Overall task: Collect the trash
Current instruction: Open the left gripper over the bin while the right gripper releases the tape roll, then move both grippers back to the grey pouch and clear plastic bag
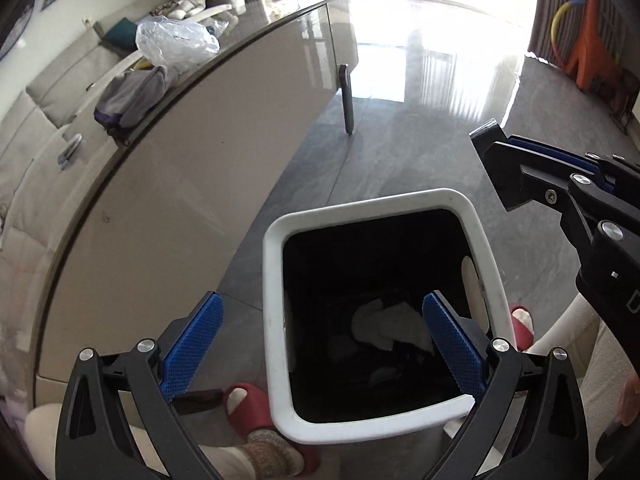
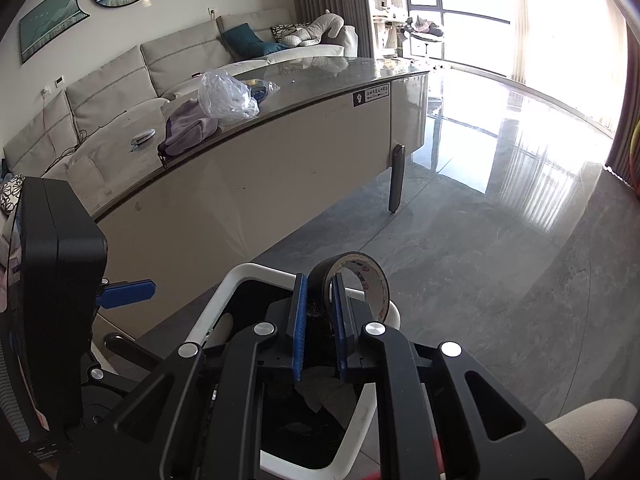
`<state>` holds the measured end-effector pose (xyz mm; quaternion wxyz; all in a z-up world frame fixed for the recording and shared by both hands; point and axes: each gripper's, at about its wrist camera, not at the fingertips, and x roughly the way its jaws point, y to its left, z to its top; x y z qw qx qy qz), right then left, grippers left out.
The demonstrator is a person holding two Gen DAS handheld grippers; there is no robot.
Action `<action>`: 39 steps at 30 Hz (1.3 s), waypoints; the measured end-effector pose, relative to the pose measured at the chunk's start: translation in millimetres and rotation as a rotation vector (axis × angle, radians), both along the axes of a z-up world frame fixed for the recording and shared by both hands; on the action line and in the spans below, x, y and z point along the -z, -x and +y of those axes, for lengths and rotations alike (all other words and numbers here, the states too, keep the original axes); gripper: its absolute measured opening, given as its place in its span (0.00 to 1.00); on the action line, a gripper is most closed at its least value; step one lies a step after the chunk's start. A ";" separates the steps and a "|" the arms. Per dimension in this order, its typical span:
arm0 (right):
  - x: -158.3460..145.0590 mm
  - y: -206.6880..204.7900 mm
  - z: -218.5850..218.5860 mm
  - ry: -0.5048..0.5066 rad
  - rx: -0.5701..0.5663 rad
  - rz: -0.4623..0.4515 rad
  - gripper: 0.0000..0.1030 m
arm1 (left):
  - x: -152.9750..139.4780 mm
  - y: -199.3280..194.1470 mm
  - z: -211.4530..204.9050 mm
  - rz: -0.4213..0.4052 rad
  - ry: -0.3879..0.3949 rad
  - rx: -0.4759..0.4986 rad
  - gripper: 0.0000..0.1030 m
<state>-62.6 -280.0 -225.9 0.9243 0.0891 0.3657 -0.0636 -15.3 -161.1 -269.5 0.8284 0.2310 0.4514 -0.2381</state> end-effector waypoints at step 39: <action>27.7 -21.5 41.4 0.158 -0.031 0.050 0.95 | -40.6 -27.9 69.7 -0.097 0.060 -0.179 0.95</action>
